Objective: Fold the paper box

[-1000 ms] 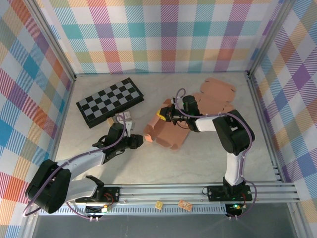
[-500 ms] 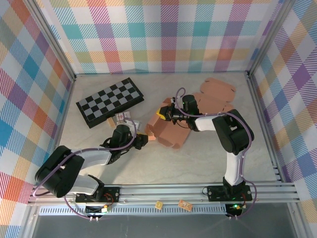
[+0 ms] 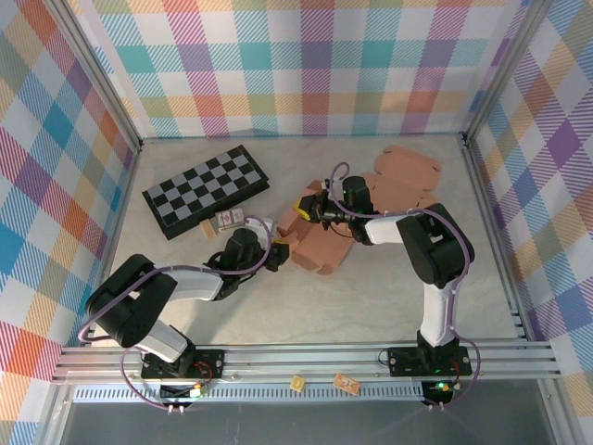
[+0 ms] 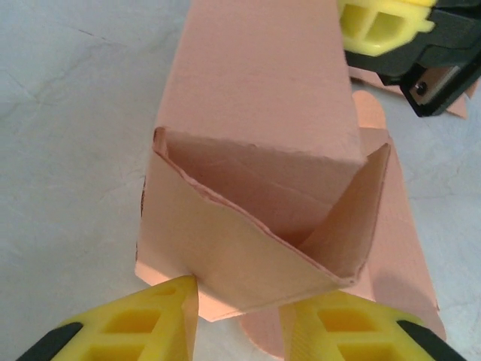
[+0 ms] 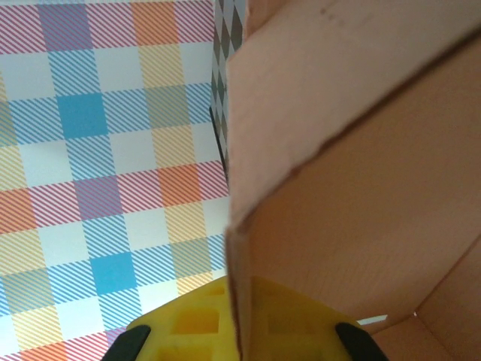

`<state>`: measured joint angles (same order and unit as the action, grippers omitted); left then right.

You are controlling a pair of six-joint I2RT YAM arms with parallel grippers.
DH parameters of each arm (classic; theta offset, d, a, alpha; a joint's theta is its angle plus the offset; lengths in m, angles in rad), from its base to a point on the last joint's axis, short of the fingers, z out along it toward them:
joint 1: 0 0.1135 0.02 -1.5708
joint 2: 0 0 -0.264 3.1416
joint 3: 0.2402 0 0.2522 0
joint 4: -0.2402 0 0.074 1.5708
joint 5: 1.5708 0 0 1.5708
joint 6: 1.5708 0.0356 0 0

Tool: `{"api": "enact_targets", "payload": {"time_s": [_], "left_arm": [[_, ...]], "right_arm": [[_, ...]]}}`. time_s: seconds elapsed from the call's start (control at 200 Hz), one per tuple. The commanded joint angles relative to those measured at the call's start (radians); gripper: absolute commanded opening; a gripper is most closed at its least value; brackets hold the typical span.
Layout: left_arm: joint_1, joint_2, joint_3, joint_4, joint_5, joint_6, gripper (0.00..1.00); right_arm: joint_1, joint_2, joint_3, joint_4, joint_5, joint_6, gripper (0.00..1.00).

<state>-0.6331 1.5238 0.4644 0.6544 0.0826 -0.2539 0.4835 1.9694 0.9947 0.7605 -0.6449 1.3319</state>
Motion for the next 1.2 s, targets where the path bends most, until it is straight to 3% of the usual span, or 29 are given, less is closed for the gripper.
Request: {"api": "enact_targets", "payload": {"time_s": [0.0,0.18,0.865,1.195], "left_arm": [[-0.021,0.032,0.035,0.073,-0.08,-0.032,0.35],[-0.028,0.073,0.056,0.09,-0.173,-0.059,0.36],[-0.024,0.172,0.151,0.072,-0.326,-0.059,0.37],[-0.007,0.214,0.203,0.051,-0.329,-0.053,0.35]], "right_arm": [[-0.002,0.016,-0.01,0.098,0.032,0.037,0.0],[0.008,0.032,-0.032,0.157,0.072,0.073,0.0],[0.063,0.146,0.003,0.258,0.195,0.054,0.0],[0.07,0.17,0.006,0.266,0.204,0.069,0.0]]}}
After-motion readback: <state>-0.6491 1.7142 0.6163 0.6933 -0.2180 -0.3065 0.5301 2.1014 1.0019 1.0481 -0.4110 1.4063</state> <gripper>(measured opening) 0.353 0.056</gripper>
